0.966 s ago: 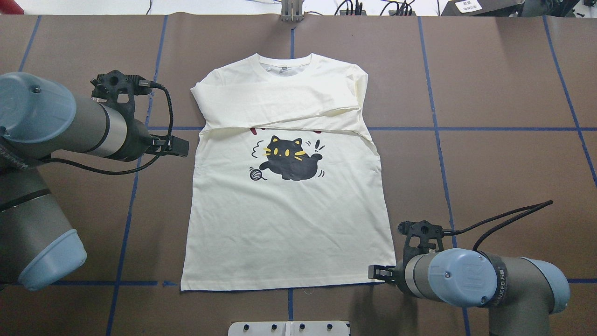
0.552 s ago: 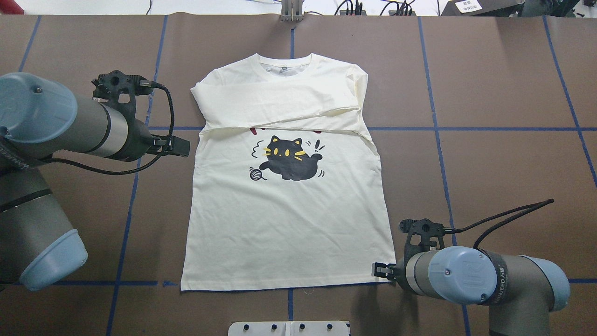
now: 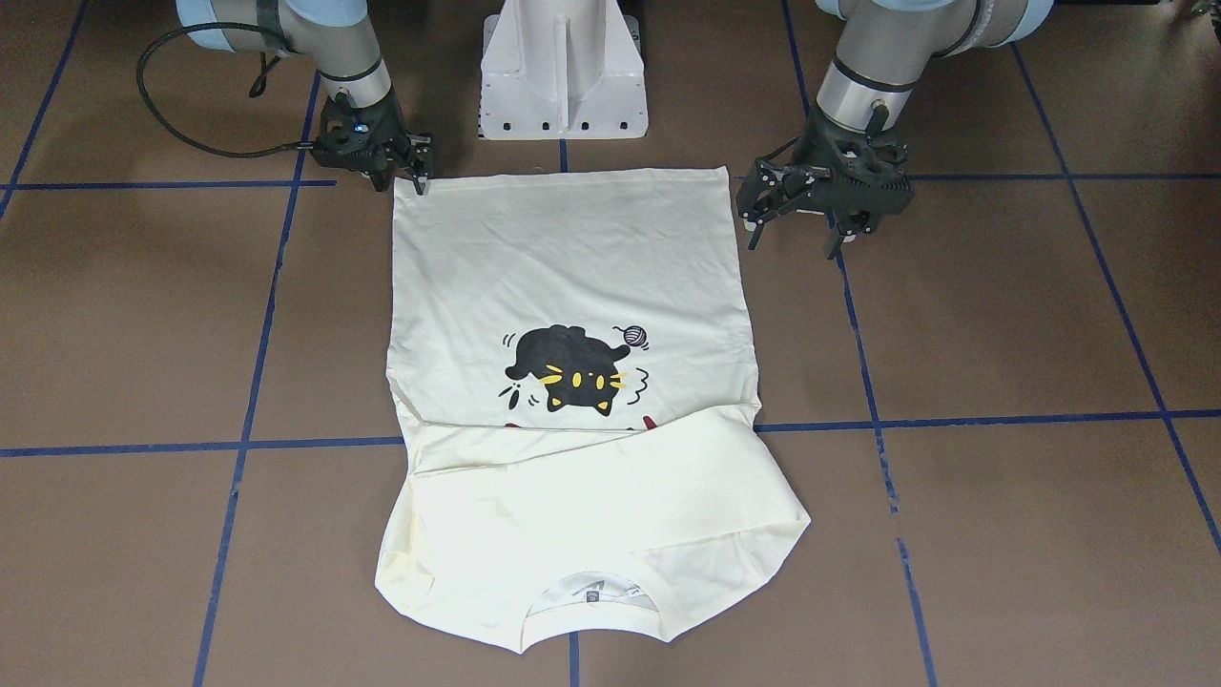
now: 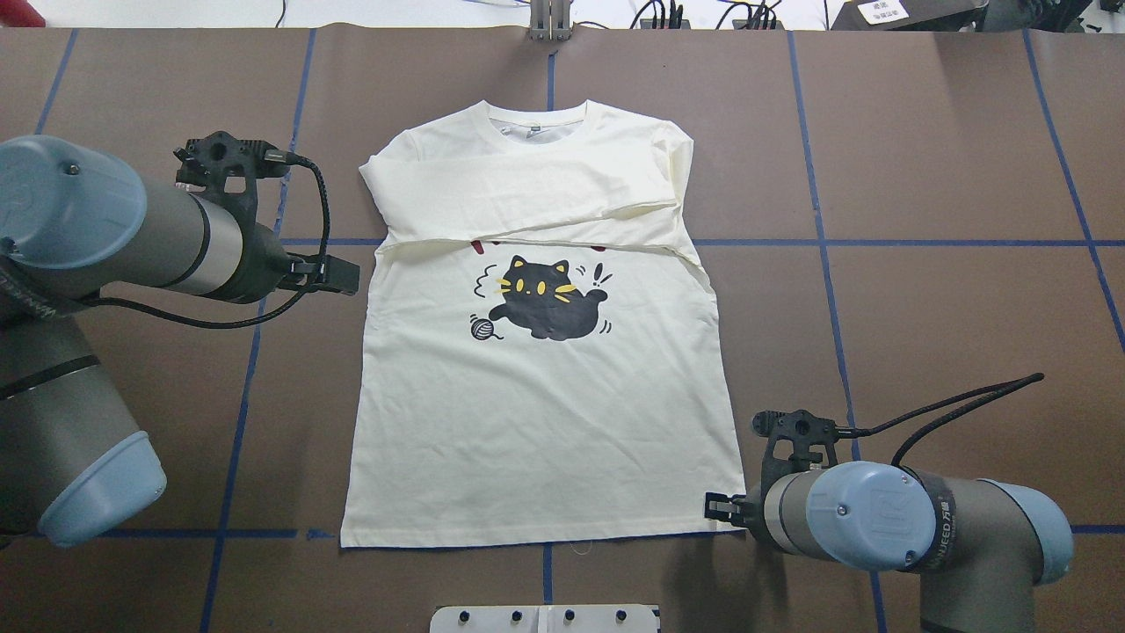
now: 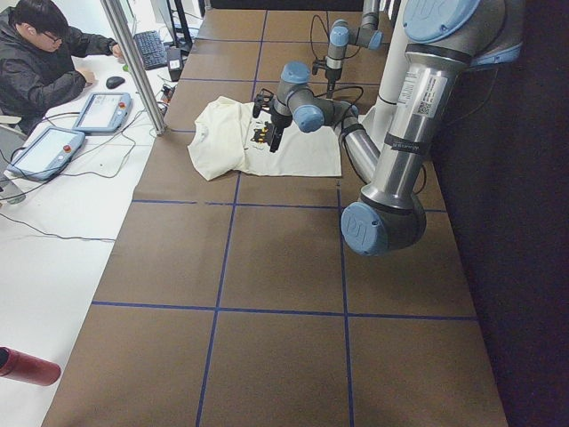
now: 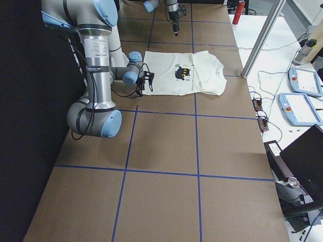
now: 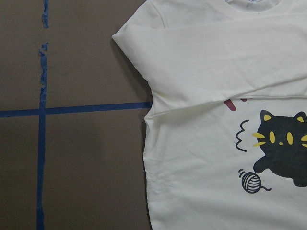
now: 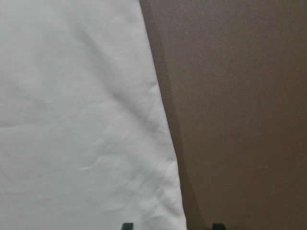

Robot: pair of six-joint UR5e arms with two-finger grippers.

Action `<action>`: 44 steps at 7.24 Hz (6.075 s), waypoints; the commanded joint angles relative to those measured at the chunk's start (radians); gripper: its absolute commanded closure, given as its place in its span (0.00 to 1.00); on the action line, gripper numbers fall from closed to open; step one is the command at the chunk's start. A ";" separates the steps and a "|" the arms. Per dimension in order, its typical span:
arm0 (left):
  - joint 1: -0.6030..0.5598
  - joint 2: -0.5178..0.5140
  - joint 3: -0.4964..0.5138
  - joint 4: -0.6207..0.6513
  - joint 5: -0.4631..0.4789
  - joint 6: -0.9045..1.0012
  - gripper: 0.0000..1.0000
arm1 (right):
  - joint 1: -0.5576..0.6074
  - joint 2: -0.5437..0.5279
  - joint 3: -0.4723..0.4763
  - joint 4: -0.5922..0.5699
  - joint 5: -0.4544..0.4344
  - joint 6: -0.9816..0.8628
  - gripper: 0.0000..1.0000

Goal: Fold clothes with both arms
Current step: 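Move both grippers along the side edges toward the hem nearest the robot, then grasp the hem corners nearest the robot with both grippers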

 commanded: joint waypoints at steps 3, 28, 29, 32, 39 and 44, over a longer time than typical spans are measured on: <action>0.000 0.000 -0.001 0.000 0.000 -0.002 0.00 | -0.002 0.003 -0.003 0.000 0.002 0.000 0.53; 0.503 0.199 0.026 -0.149 0.218 -0.773 0.31 | 0.062 0.035 0.084 0.009 0.052 0.000 1.00; 0.503 0.198 0.026 -0.145 0.218 -0.773 0.35 | 0.062 0.035 0.084 0.011 0.052 0.000 1.00; 0.503 0.180 0.024 -0.133 0.218 -0.773 0.51 | 0.068 0.035 0.084 0.009 0.058 0.000 1.00; 0.517 0.173 0.019 -0.083 0.218 -0.770 0.65 | 0.090 0.035 0.084 0.011 0.087 0.000 1.00; 0.517 0.175 0.015 -0.082 0.219 -0.770 1.00 | 0.104 0.035 0.084 0.011 0.104 -0.001 1.00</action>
